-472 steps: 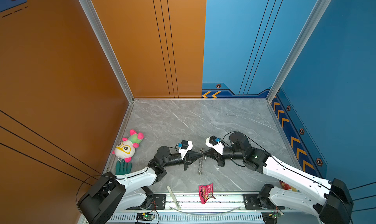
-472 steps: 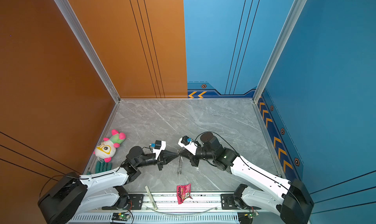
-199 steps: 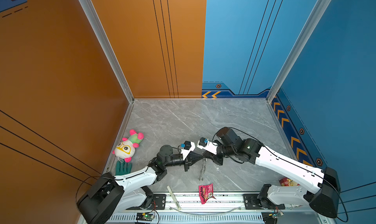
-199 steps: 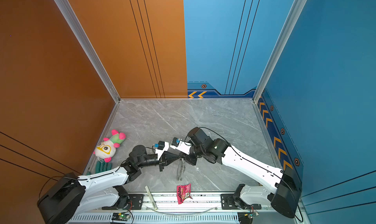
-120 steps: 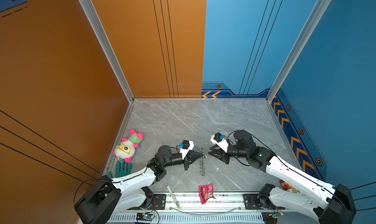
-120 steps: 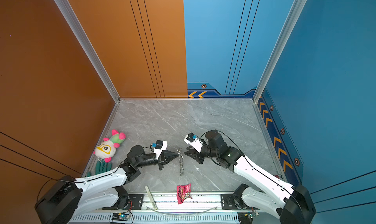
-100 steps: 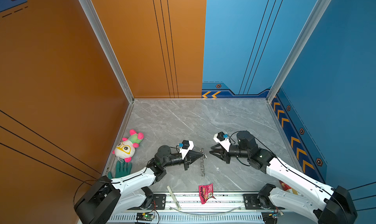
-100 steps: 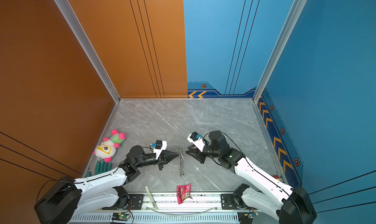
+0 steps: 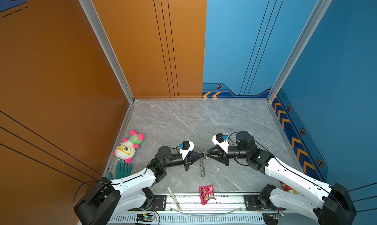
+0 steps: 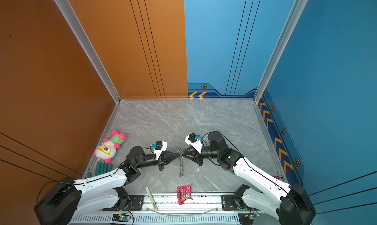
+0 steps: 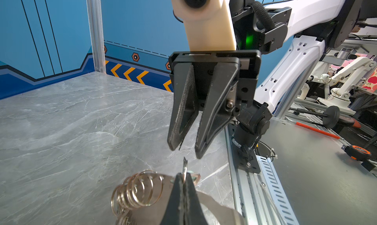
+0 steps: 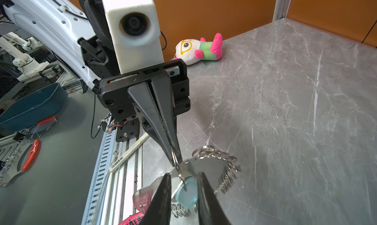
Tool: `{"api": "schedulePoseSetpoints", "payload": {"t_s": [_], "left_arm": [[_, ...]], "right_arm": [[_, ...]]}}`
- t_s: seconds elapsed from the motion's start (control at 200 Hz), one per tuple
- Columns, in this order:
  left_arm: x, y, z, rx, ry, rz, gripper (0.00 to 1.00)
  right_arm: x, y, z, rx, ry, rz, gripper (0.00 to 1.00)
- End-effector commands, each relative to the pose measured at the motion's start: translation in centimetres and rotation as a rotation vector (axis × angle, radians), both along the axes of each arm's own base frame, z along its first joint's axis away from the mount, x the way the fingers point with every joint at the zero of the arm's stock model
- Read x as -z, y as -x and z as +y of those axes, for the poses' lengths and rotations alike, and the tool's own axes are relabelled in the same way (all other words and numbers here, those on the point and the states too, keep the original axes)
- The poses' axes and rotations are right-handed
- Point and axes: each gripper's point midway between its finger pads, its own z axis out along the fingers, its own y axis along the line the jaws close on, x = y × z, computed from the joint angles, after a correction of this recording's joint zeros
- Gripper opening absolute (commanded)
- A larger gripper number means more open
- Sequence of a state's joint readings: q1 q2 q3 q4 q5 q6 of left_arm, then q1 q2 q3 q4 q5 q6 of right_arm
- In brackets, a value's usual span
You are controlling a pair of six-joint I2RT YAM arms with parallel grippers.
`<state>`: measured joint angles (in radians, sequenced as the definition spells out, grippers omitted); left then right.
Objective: Attach keys to a key ring
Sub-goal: Insert the key into the keyring.
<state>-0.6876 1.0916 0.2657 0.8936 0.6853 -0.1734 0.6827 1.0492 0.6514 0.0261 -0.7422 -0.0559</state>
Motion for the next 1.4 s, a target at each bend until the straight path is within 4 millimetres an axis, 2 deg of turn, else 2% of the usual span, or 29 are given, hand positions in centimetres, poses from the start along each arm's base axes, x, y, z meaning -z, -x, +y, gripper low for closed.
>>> {"api": "schedulePoseSetpoints", "payload": {"t_s": [0.0, 0.34, 0.48, 0.495, 0.531, 0.886, 1.136, 1.271, 1.396], "left_arm": [[-2.0, 0.3, 0.0, 0.018, 0.044, -0.068, 0.00], [-2.0, 0.5, 0.0, 0.029, 0.046, -0.069, 0.00], [-2.0, 0.5, 0.0, 0.029, 0.044, -0.068, 0.00], [-2.0, 0.4, 0.0, 0.028, 0.044, -0.068, 0.00], [-1.9, 0.4, 0.0, 0.026, 0.043, -0.067, 0.00], [-2.0, 0.1, 0.1, 0.003, 0.045, -0.072, 0.00], [-2.0, -0.2, 0.4, -0.024, 0.046, -0.076, 0.00], [-2.1, -0.2, 0.5, -0.029, 0.048, -0.081, 0.00], [-1.9, -0.2, 0.5, -0.030, 0.047, -0.079, 0.00]], "right_arm": [[-0.6, 0.6, 0.2, -0.034, 0.005, -0.007, 0.23], [0.0, 0.4, 0.5, -0.043, 0.035, 0.003, 0.23], [0.2, 0.4, 0.6, -0.053, 0.050, 0.014, 0.16], [0.3, 1.1, 1.0, -0.079, 0.053, 0.015, 0.15], [0.4, 1.3, 1.1, -0.086, 0.058, 0.017, 0.14], [0.7, 1.4, 1.0, -0.083, 0.077, 0.020, 0.02], [0.9, 1.6, 0.7, -0.070, 0.081, 0.025, 0.02], [0.9, 1.6, 0.7, -0.065, 0.082, 0.022, 0.09], [0.9, 1.6, 0.7, -0.061, 0.082, 0.017, 0.09]]}}
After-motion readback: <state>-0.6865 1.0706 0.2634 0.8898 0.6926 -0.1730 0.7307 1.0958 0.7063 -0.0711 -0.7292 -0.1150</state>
